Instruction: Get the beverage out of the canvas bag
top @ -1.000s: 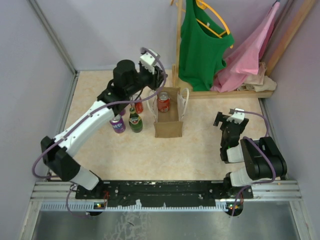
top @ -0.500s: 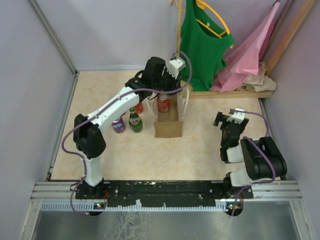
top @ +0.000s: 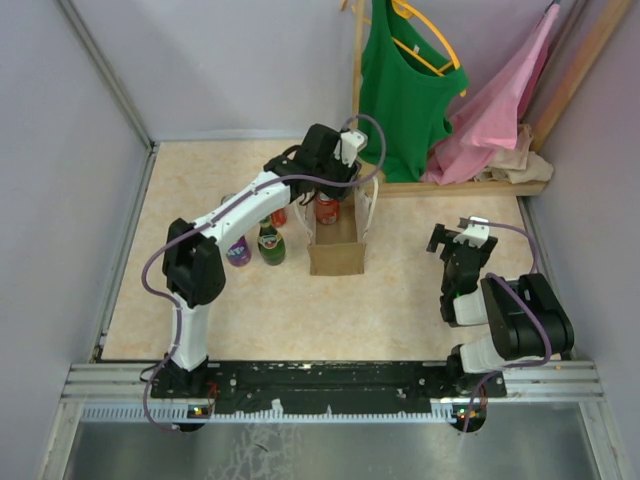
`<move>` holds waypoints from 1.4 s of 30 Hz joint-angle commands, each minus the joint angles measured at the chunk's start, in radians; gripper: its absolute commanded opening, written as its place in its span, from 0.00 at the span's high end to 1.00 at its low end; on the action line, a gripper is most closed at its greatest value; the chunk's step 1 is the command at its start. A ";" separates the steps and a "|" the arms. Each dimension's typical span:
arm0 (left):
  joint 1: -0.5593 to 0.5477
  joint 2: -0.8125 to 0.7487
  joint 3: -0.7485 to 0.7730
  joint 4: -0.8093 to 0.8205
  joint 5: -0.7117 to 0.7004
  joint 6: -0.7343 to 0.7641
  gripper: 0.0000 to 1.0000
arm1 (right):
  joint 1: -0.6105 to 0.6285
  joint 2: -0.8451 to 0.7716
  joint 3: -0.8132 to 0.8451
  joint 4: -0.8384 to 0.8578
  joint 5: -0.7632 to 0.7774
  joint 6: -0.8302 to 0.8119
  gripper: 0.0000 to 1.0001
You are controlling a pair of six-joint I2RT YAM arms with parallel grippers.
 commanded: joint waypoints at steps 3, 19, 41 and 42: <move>0.013 -0.001 -0.008 0.025 -0.134 -0.004 0.44 | -0.006 -0.008 0.019 0.045 0.006 0.002 0.01; 0.035 0.044 -0.026 -0.002 -0.226 -0.020 0.33 | -0.006 -0.008 0.019 0.045 0.007 0.002 0.01; 0.037 0.073 -0.046 -0.034 -0.181 -0.060 0.19 | -0.006 -0.008 0.019 0.045 0.007 0.002 0.01; 0.037 0.075 -0.048 -0.034 -0.180 -0.061 0.18 | -0.006 -0.008 0.019 0.045 0.006 0.002 0.01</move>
